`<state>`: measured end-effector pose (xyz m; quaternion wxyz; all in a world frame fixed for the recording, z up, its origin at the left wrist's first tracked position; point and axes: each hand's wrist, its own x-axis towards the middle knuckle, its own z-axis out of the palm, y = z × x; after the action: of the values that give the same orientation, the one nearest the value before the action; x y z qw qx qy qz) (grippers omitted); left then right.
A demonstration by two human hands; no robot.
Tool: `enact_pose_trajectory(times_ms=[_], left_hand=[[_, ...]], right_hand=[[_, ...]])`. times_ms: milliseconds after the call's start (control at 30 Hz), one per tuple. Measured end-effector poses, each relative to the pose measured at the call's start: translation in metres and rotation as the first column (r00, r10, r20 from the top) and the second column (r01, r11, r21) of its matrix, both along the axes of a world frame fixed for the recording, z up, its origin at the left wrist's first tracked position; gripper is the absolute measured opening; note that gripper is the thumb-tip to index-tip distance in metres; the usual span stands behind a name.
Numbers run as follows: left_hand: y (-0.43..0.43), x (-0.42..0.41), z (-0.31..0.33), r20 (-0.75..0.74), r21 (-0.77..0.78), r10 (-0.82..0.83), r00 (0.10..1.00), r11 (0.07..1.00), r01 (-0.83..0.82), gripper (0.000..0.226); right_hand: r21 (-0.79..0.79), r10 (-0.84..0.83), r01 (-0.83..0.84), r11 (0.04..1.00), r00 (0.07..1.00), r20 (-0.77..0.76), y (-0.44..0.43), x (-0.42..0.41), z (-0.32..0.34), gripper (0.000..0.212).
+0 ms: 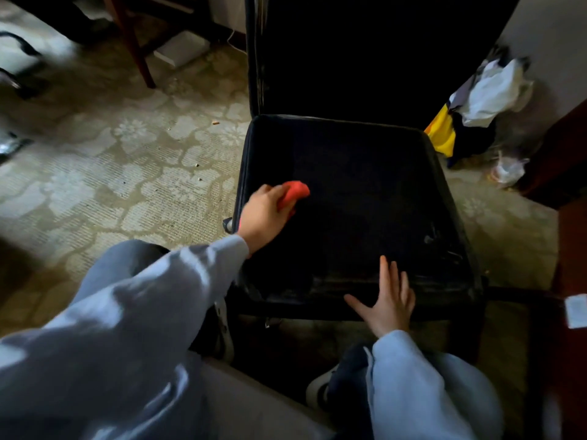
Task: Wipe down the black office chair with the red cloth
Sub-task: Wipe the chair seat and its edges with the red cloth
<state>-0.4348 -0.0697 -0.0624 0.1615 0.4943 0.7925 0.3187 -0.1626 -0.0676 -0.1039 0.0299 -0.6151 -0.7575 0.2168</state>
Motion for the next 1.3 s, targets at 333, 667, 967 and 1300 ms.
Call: enact_pose_trajectory(times_ms=[333,667,967,1300], left_hand=[[0.049,-0.002,-0.026,-0.392,-0.277,0.048,0.919,0.946,-0.168,0.035],[0.007,0.093,-0.028,-0.425,-0.284,-0.276,0.862,0.945,0.163,0.041],[-0.055,0.102,-0.029,-0.383,-0.13,-0.495,0.78,0.865,0.485,0.043],[-0.084,-0.012,-0.029,-0.312,-0.127,0.123,0.942,0.977,-0.17,0.037]], right_hand=[[-0.157,0.014,0.004,0.988,0.994,0.112,0.004,-0.004,-0.005,0.105],[-0.104,-0.025,0.031,0.994,0.998,0.062,0.002,-0.007,-0.009,0.104],[-0.095,-0.013,0.019,0.995,0.998,0.068,0.0,-0.007,-0.007,0.101],[-0.152,-0.024,0.037,0.988,0.996,0.085,-0.004,-0.016,0.0,0.101]])
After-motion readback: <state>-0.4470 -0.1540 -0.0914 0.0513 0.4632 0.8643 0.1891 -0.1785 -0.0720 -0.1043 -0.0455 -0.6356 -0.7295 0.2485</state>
